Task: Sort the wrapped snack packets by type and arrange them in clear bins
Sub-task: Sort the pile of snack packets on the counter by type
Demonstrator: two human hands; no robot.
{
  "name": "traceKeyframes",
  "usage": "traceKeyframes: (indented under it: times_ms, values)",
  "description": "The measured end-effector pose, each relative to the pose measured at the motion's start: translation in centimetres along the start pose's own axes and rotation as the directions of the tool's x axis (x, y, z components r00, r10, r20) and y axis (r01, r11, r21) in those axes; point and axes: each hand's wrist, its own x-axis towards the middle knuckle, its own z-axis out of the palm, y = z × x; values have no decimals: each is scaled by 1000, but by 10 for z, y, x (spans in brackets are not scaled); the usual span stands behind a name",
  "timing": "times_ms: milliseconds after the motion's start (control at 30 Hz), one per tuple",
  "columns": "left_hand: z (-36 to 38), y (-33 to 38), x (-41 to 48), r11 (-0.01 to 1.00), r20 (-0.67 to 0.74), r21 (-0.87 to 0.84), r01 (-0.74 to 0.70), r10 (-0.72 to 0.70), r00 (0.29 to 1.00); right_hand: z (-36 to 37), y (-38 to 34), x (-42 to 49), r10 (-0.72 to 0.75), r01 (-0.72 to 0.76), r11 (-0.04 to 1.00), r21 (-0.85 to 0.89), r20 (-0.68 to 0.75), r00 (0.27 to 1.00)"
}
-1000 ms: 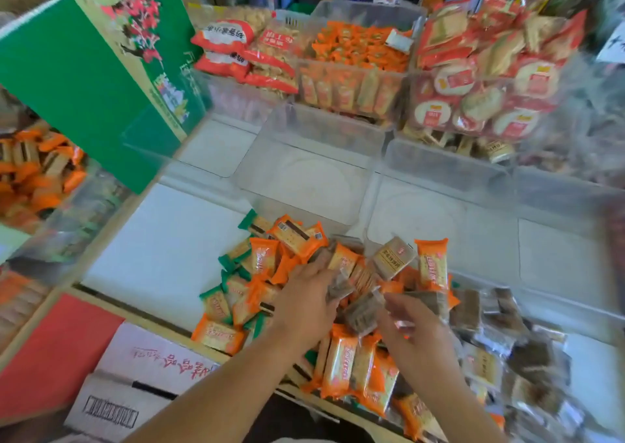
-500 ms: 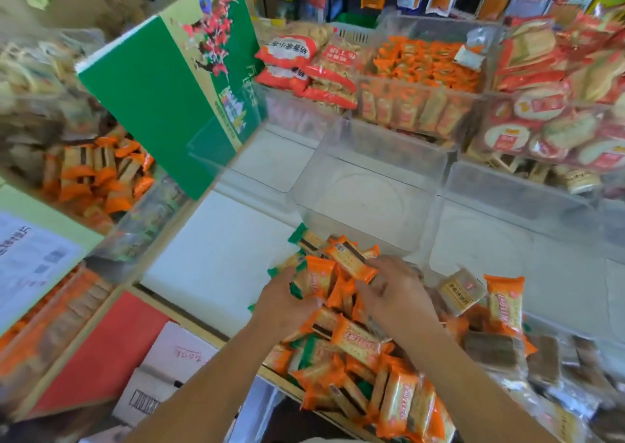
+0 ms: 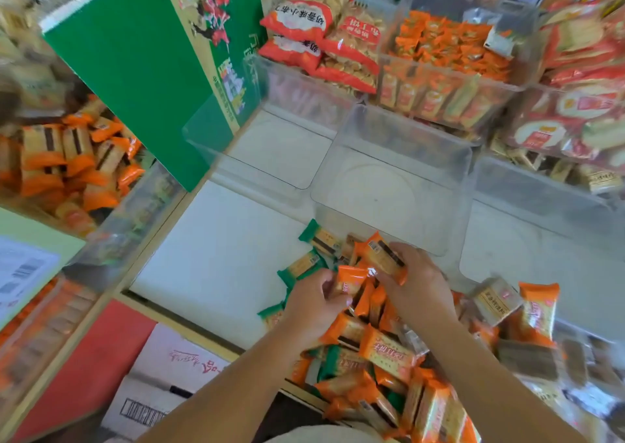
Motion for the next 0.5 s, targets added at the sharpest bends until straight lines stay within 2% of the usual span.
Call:
traceKeyframes:
  times_ms: [133,267,367,433,500]
  values:
    - [-14,7,6,991,-103,-96,-92,82,991,-17,-6,-26,22,-10,982,188,-64,998]
    - [-45,20,7,968,-228,-238,-85,29,973,-19,-15,-46,96,-66,941,332,-74,993]
    - [-71,2,7,919,-183,-377,113,-194,964,-12,-42,-43,78,-101,911,401,72,994]
    - [-89,-26,9,839,-141,-464,285,-388,911,3,-66,-33,62,-146,886,439,199,978]
    - [-106,-56,14,770,-149,-525,362,-502,852,27,-92,-17,70,-207,865,457,298,952]
